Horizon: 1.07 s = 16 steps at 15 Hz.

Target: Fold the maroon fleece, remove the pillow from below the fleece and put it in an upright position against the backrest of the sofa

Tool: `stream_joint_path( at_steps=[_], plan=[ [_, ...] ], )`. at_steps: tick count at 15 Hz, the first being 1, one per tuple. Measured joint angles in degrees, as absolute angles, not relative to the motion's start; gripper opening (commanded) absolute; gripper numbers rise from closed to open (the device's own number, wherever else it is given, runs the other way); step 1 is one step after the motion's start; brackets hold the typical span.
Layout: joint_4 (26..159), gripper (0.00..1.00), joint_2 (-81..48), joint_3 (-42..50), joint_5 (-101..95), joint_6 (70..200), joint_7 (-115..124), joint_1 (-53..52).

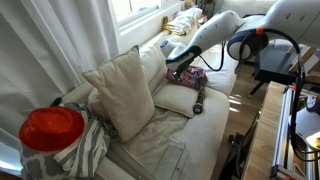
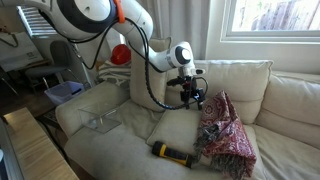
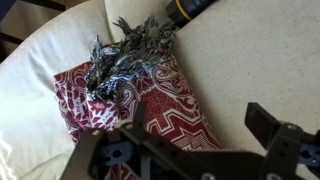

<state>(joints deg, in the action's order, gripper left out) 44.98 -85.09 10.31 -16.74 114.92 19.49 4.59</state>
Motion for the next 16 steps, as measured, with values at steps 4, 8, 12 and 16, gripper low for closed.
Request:
stream_joint_path(
  at_steps=[4,8,12,16],
  plan=[
    [44.98,1.00,-85.03,10.71,-16.71,115.45,18.89,4.84],
    [48.14,1.00,-85.25,9.00,-16.96,123.05,12.94,1.32],
    [55.73,1.00,-85.78,7.22,-17.37,129.16,8.77,-4.76],
    [63.82,1.00,-86.21,7.00,-19.93,134.95,3.94,-8.91]
  ],
)
